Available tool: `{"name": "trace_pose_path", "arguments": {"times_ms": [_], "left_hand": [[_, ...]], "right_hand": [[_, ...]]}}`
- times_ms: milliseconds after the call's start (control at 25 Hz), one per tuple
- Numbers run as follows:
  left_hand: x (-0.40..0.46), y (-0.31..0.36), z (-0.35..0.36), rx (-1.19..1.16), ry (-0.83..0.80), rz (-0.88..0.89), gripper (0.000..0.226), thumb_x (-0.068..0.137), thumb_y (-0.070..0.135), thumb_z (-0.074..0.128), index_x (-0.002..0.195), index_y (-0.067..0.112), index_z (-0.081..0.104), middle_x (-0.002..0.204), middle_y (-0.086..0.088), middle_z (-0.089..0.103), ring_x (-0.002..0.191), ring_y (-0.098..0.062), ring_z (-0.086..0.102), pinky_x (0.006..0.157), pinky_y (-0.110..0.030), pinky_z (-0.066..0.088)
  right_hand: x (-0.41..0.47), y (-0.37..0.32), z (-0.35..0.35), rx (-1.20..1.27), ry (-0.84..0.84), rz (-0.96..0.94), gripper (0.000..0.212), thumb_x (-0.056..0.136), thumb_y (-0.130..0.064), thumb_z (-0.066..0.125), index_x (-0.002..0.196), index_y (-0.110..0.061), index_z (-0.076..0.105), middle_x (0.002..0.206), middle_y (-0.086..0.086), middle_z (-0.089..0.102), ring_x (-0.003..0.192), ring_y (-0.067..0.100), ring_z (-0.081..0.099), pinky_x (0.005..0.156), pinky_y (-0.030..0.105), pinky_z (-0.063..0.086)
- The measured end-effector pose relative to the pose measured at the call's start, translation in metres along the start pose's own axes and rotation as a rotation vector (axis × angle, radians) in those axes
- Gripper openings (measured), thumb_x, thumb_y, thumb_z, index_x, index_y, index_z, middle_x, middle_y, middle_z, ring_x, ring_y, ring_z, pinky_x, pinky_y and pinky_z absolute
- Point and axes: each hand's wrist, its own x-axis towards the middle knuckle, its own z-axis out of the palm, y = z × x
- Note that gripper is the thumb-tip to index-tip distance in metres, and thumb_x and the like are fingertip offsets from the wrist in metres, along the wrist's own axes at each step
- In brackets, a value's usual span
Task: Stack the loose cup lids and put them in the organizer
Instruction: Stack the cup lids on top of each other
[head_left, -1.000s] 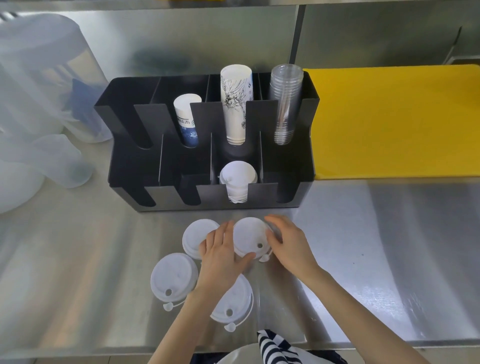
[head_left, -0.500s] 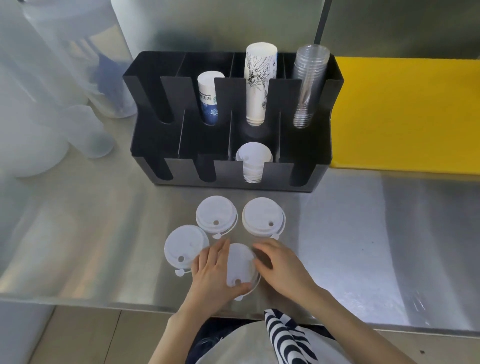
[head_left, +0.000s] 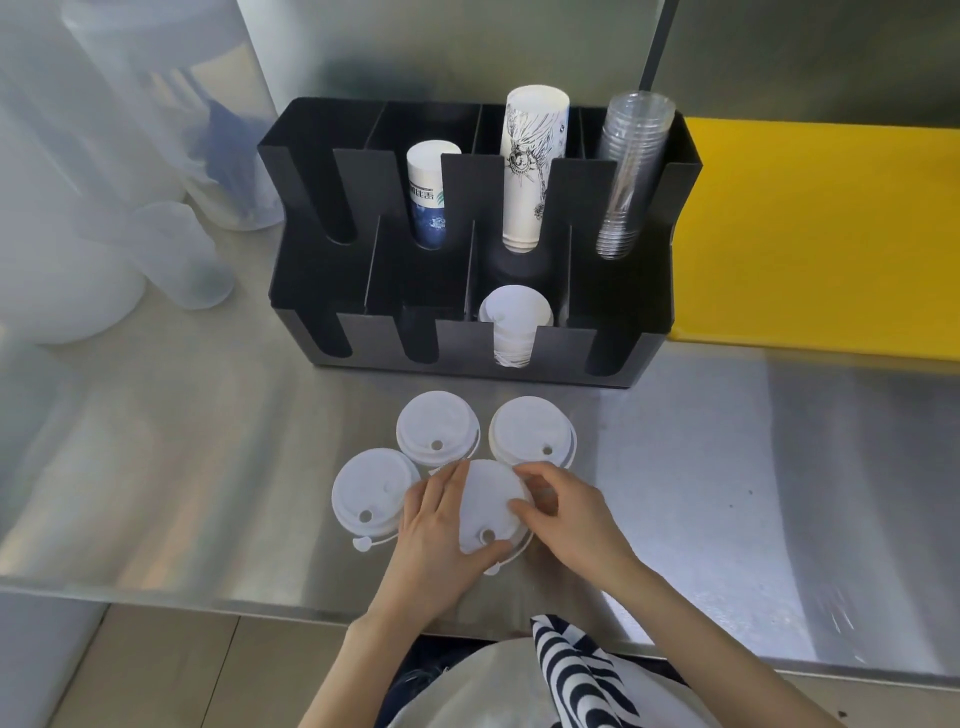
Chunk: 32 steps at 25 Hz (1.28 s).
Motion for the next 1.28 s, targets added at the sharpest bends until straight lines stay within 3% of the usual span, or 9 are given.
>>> {"name": "trace_pose_path", "arguments": {"times_ms": [120,200,280,440,680,840,1000,1120,1280], "left_hand": [[0.007,0.004,-0.004,-0.311,-0.004,-0.090,0.074,0.078,0.028,0.068,0.139,0.019,0.029,0.135,0.010,0.033,0.128,-0.012,0.032,0.110,-0.028,0.029],[0.014,0.004,-0.008,-0.601,0.062,-0.224,0.050,0.082,0.018,0.063,0.129,0.013,0.046,0.123,0.000,0.052,0.111,-0.012,0.053,0.091,-0.014,0.047],[0.021,0.007,-0.012,-0.711,0.071,-0.318,0.025,0.086,0.011,0.057,0.112,0.011,0.061,0.105,-0.003,0.065,0.096,-0.013,0.060,0.076,-0.008,0.048],[0.035,0.022,-0.009,-0.878,0.035,-0.400,0.020,0.088,0.008,0.054,0.085,0.025,0.064,0.088,0.003,0.067,0.094,-0.020,0.061,0.091,-0.035,0.052],[0.059,0.032,0.003,-0.710,0.064,-0.384,0.020,0.085,0.012,0.054,0.094,0.027,0.064,0.096,-0.001,0.065,0.098,-0.021,0.062,0.100,-0.040,0.046],[0.070,0.038,0.004,-0.586,0.067,-0.315,0.021,0.086,0.010,0.052,0.100,0.020,0.063,0.094,-0.006,0.063,0.084,-0.020,0.058,0.077,-0.029,0.043],[0.076,0.032,0.011,-0.467,0.039,-0.296,0.024,0.086,0.012,0.051,0.108,0.014,0.061,0.109,-0.013,0.065,0.083,-0.018,0.058,0.062,-0.023,0.040],[0.077,0.032,0.016,-0.394,0.036,-0.289,0.034,0.087,0.014,0.052,0.121,0.015,0.055,0.124,-0.007,0.053,0.086,-0.017,0.057,0.078,-0.023,0.038],[0.077,0.031,0.019,-0.329,0.015,-0.301,0.038,0.090,0.014,0.049,0.128,0.013,0.048,0.130,-0.011,0.047,0.097,-0.024,0.058,0.085,-0.021,0.034]], "right_hand": [[0.006,0.000,-0.012,0.087,0.066,0.042,0.032,0.082,-0.017,0.063,0.114,-0.018,0.059,0.100,-0.005,0.060,0.078,0.008,0.058,0.066,0.001,0.041],[0.009,0.002,-0.021,0.117,0.096,0.054,0.028,0.081,-0.015,0.065,0.108,-0.018,0.062,0.093,-0.008,0.060,0.071,-0.001,0.056,0.061,-0.004,0.040],[0.014,0.002,-0.029,0.132,0.116,0.056,0.024,0.081,-0.014,0.064,0.105,-0.015,0.064,0.090,-0.008,0.061,0.070,-0.003,0.054,0.059,-0.007,0.037],[0.031,0.000,-0.042,0.139,0.201,0.059,0.020,0.082,-0.012,0.063,0.102,-0.010,0.066,0.091,-0.004,0.061,0.074,0.009,0.055,0.060,-0.007,0.037],[0.060,0.002,-0.050,0.068,0.230,0.065,0.016,0.083,-0.014,0.061,0.098,-0.012,0.067,0.095,-0.002,0.063,0.082,0.008,0.053,0.065,-0.001,0.039],[0.073,0.006,-0.047,0.036,0.230,0.100,0.017,0.084,-0.016,0.060,0.100,-0.013,0.065,0.109,0.004,0.067,0.086,0.007,0.052,0.083,0.021,0.041],[0.076,0.010,-0.045,0.056,0.219,0.117,0.019,0.084,-0.015,0.059,0.102,-0.011,0.065,0.111,0.007,0.067,0.087,0.008,0.051,0.083,0.022,0.040],[0.074,0.014,-0.044,0.077,0.210,0.130,0.020,0.084,-0.012,0.059,0.103,-0.010,0.065,0.112,0.009,0.067,0.086,0.009,0.052,0.083,0.021,0.040],[0.074,0.019,-0.043,0.089,0.185,0.126,0.022,0.084,-0.011,0.059,0.105,-0.009,0.065,0.113,0.009,0.067,0.086,0.010,0.053,0.081,0.019,0.039]]}}
